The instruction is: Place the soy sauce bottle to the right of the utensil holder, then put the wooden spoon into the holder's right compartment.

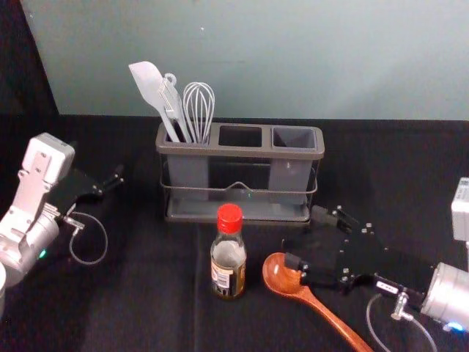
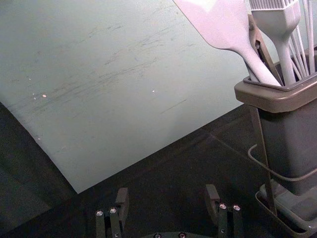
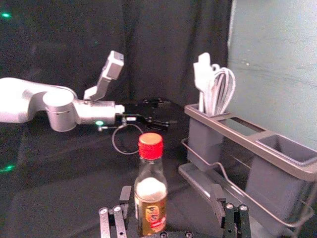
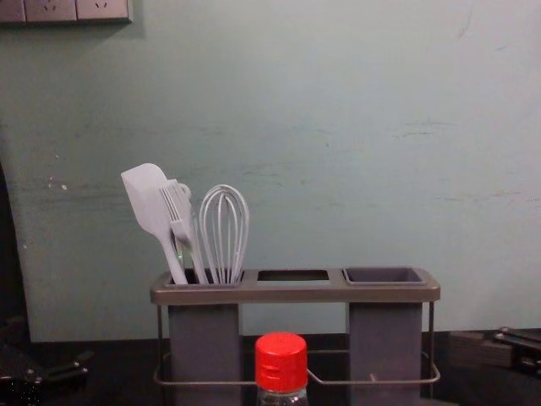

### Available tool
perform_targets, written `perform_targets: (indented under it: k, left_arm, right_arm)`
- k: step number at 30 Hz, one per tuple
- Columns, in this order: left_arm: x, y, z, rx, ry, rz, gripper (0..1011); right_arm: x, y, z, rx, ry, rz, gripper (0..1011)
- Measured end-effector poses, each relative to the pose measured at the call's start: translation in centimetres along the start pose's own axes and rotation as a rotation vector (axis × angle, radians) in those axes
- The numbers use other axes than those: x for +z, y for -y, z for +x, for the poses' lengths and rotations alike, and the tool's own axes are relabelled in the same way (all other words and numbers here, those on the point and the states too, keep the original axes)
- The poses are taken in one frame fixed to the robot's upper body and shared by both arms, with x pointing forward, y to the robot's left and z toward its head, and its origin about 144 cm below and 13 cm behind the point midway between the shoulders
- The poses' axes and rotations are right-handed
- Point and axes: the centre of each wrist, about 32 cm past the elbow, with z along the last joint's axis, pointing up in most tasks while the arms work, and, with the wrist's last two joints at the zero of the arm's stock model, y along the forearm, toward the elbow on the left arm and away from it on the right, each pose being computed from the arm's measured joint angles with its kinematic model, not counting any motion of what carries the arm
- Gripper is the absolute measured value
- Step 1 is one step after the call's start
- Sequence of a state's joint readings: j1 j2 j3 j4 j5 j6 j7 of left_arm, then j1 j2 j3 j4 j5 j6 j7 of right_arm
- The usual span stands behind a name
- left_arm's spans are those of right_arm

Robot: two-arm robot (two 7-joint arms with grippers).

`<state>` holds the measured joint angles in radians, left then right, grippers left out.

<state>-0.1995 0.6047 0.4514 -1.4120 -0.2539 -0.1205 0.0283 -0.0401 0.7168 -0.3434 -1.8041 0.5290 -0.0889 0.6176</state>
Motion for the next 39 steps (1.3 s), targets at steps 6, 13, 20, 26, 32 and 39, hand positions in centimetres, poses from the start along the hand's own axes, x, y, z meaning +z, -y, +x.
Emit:
perform_targets:
  k: [6, 13, 20, 26, 32, 39]
  left_arm:
    - [0.0, 0.0, 0.0, 0.000, 0.000, 0.000, 1005]
    - [0.0, 0.0, 0.0, 0.000, 0.000, 0.000, 1005]
    - [0.0, 0.0, 0.0, 0.000, 0.000, 0.000, 1005]
    - [0.0, 0.0, 0.0, 0.000, 0.000, 0.000, 1005]
    - [0.0, 0.0, 0.0, 0.000, 0.000, 0.000, 1005]
    - [0.0, 0.0, 0.0, 0.000, 0.000, 0.000, 1005]
  right_arm:
    - [0.1, -1.2, -0.1, 0.037, -0.001, 0.002, 1004]
    - [0.0, -2.4, -0.1, 0.071, -0.028, 0.000, 1004]
    - [0.0, -3.5, -0.1, 0.085, -0.058, 0.008, 1004]
    - [0.1, -4.7, 0.1, 0.101, -0.072, 0.013, 1004]
    - [0.1, -5.7, 0.2, 0.116, -0.096, 0.022, 1004]
    - [0.3, -7.1, 0.4, 0.137, -0.094, 0.014, 1004]
